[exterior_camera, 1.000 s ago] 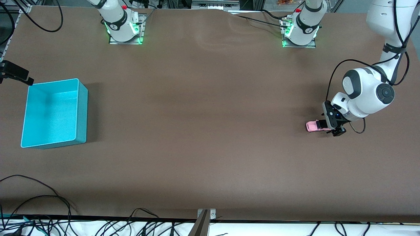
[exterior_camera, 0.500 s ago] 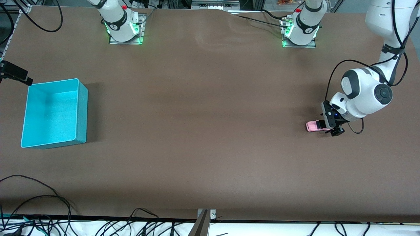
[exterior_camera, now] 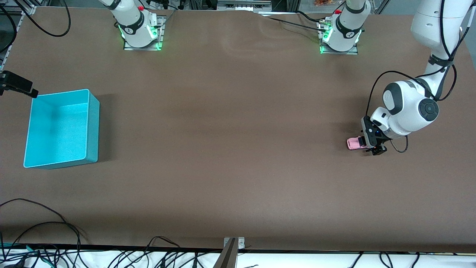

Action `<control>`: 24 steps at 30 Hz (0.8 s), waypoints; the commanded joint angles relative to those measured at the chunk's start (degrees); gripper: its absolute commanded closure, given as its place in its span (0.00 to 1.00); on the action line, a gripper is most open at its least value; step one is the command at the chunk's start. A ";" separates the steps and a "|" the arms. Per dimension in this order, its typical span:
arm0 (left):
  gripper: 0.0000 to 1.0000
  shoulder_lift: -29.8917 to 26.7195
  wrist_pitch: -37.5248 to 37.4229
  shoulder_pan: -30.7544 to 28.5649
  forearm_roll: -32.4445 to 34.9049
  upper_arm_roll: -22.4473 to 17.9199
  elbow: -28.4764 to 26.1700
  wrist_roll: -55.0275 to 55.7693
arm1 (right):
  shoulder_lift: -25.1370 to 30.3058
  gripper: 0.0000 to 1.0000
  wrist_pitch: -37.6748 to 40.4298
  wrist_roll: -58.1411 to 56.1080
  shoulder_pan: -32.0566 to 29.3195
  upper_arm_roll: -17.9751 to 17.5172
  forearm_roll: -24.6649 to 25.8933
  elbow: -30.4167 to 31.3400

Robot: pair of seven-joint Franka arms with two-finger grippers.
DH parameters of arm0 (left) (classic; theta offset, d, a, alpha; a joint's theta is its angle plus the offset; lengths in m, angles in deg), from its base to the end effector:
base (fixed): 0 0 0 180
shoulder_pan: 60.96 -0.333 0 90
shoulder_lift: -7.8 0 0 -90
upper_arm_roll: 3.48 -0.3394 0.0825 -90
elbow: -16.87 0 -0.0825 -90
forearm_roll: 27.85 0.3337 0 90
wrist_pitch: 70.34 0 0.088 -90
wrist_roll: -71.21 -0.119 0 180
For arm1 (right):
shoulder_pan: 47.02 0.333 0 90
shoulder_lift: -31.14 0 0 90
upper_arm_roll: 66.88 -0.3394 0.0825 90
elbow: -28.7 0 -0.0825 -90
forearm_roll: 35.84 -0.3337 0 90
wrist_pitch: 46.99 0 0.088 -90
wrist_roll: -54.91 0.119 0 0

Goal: Wind and store pink jeep toy

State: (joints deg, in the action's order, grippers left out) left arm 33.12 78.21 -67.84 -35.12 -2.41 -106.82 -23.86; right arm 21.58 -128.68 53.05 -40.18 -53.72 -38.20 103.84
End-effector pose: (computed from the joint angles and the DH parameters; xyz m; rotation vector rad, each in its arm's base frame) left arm 0.5462 0.0575 0.2412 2.3133 -2.0444 0.0796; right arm 0.5414 -0.0410 0.6455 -3.1323 0.1108 0.0752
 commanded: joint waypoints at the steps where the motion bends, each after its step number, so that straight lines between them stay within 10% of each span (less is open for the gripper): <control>1: 0.50 -0.01 0.52 0.38 -0.64 -0.20 0.29 -3.63 | 0.42 0.00 0.48 -0.25 -0.25 0.03 -0.97 0.62; 11: 1.00 -0.27 0.52 0.55 -0.20 -0.20 1.08 -11.28 | 0.33 0.00 0.04 -0.07 -0.25 0.03 -0.97 0.89; 24: 1.00 0.08 0.34 0.38 -0.37 -0.20 0.73 -11.10 | 0.15 0.00 0.12 -0.42 -0.34 0.03 -0.97 0.89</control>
State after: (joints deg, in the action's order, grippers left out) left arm 33.11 78.51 -67.67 -35.10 -2.37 -106.07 -33.84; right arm 21.46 -128.68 53.05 -40.18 -53.72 -38.20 104.35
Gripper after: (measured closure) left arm 0.489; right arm 0.000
